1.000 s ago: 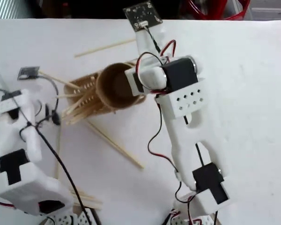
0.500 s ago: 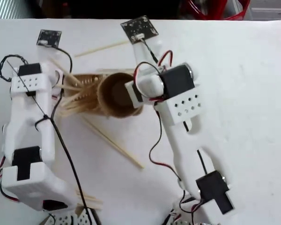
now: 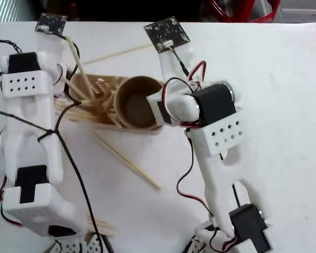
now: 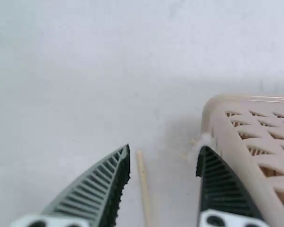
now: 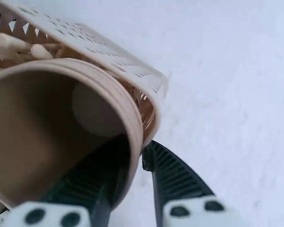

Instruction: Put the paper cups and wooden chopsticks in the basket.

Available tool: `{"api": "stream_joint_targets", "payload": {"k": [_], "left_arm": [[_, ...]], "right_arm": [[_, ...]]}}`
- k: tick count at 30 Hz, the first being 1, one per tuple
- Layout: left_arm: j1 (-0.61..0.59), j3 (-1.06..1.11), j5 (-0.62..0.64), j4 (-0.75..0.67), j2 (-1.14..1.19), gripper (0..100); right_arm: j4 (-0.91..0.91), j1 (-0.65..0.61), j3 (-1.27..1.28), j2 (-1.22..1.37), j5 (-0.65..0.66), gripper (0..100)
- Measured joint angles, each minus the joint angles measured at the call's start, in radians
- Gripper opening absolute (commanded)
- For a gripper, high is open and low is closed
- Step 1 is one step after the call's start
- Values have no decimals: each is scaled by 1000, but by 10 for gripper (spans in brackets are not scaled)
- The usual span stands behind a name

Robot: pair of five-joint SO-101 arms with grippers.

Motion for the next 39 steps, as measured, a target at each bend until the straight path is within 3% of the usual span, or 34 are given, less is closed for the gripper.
{"api": "stream_joint_targets", "payload": {"k": [4, 16, 25, 34, 39], "left_arm": [[40, -3, 0, 5, 69, 243], [89, -44, 5, -46, 198, 243], [-48, -264, 3, -51, 195, 242], [-69, -377, 3, -25, 178, 242], [-126, -591, 2, 129, 66, 240]], "right_arm": [[0, 34, 54, -3, 15, 158], [-107, 107, 166, -3, 133, 163], [-207, 129, 101, -3, 189, 163], [-224, 129, 61, -2, 209, 163], [-233, 124, 6, -81, 209, 159]]}}
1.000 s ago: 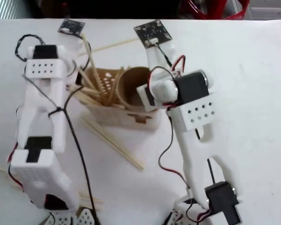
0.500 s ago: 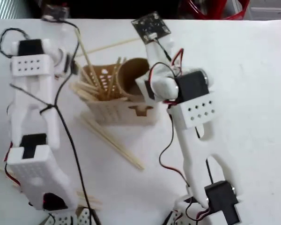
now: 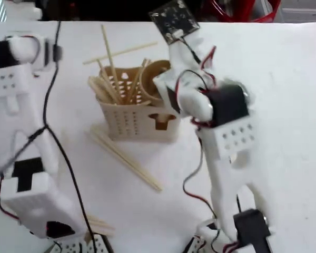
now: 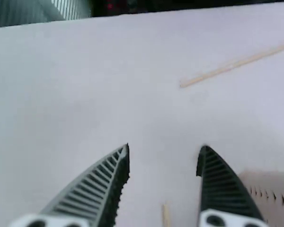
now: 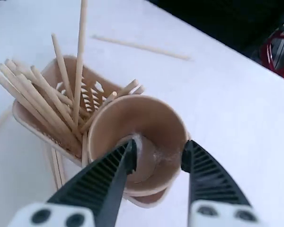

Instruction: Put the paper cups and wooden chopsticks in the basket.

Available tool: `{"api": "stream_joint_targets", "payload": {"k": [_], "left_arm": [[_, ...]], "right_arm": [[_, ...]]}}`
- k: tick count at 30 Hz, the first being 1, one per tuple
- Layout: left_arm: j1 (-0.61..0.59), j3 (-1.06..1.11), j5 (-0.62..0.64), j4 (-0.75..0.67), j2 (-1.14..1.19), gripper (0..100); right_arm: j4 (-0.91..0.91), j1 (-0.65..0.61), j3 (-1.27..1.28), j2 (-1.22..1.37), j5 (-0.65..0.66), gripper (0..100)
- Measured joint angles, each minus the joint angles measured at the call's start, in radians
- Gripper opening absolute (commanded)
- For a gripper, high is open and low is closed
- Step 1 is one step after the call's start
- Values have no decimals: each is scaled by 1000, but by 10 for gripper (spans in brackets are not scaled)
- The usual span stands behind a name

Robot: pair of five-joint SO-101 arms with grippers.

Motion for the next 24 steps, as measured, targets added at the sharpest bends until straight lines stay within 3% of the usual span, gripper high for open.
{"api": "stream_joint_targets", "payload": {"k": [2, 5, 10, 13, 16, 21, 24], "left_arm": [[-40, -74, -5, 98, -60, 236], [-153, -66, -25, 124, -160, 236], [-382, 141, -81, 126, -224, 237], [-517, 342, -157, 23, -203, 237], [-634, 552, -224, -143, -138, 237], [-767, 799, -328, -431, 2, 237], [-806, 850, -339, -531, 81, 237]], "right_arm": [[0, 3, 31, -86, 0, 159], [-9, -5, 170, -233, 48, 159], [-89, -71, 572, -413, 233, 159], [-140, -123, 813, -459, 336, 163], [-164, -192, 941, -470, 350, 163], [-250, -358, 971, -407, 310, 163], [-350, -454, 971, -305, 287, 163]]}}
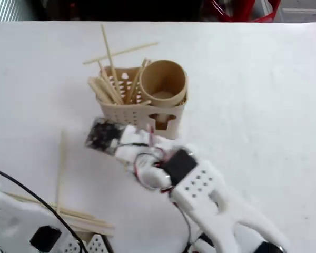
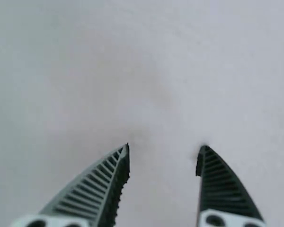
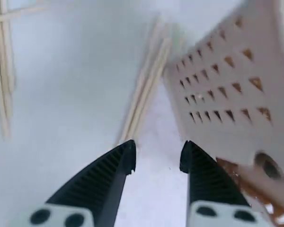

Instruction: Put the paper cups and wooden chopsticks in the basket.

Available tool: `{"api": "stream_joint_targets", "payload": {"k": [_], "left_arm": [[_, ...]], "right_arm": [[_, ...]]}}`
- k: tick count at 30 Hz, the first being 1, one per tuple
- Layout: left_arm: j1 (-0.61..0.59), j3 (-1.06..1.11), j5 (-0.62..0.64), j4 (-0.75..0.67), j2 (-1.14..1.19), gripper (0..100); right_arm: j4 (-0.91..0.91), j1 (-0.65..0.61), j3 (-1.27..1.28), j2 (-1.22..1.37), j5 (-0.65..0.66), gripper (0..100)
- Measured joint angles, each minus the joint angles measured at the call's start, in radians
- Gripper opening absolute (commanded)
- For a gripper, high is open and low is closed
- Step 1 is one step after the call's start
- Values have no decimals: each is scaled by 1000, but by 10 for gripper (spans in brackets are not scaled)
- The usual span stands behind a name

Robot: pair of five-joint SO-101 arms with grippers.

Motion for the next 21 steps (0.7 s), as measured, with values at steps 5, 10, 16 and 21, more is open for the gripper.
{"api": "stream_joint_targets", "payload": {"k": [5, 10, 16, 21], "left_arm": [[11, 6, 46, 12, 100, 238], [28, 6, 61, 12, 147, 238], [25, 6, 61, -15, 149, 238], [21, 6, 61, -18, 149, 238]], "right_arm": [[-198, -23, 0, 218, -6, 163], [-235, -28, -37, 382, -6, 174], [-235, -25, -37, 516, -6, 215], [-230, -26, -43, 592, -6, 216]]}}
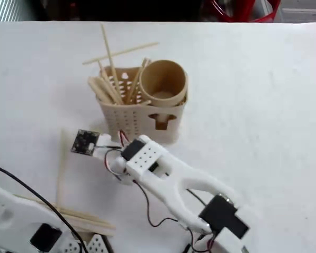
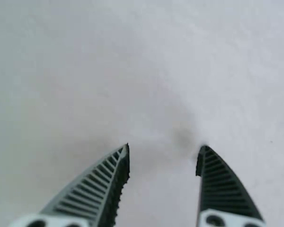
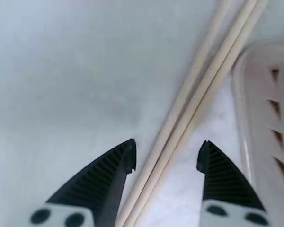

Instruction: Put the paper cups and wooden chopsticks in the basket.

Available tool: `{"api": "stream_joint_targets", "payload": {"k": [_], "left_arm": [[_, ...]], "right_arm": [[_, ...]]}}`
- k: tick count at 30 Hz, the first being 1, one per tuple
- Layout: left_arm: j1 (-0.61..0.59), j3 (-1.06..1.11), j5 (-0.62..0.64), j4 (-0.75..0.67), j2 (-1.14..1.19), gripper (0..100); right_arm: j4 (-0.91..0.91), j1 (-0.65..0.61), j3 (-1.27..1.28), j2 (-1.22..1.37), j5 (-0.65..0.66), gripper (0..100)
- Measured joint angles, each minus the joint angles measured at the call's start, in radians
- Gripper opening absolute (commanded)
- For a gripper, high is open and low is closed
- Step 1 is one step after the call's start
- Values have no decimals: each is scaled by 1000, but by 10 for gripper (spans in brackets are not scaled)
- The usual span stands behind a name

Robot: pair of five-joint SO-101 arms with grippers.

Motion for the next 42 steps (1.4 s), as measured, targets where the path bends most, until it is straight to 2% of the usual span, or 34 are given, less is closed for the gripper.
{"api": "stream_joint_targets", "payload": {"k": [7, 11, 14, 17, 22, 25, 28, 31, 36, 39, 42], "left_arm": [[3, -3, 0, 0, 0, 235], [81, -106, 0, 29, 0, 234], [167, -264, 0, 140, 0, 234], [256, -473, 0, 316, 0, 234], [387, -852, 2, 631, 0, 233], [405, -925, 2, 677, -2, 210], [405, -822, -26, 686, -8, 199], [370, -594, -83, 686, -58, 212], [196, -209, -137, 684, -255, 273], [71, 2, -249, 681, -400, 273], [-40, 232, -371, 681, -548, 272]], "right_arm": [[23, 2, -6, 61, 0, 205], [69, 0, -6, 21, 0, 112], [130, 2, -6, -103, 0, 68], [184, 23, 11, -273, -29, 67], [196, 147, 152, -618, -68, 67], [215, 226, 276, -804, -68, 67], [227, 301, 397, -910, -18, 67], [227, 319, 489, -939, 34, 67], [227, 319, 503, -942, 54, 107], [227, 264, 503, -913, 54, 161], [227, 189, 474, -822, 54, 166]]}}
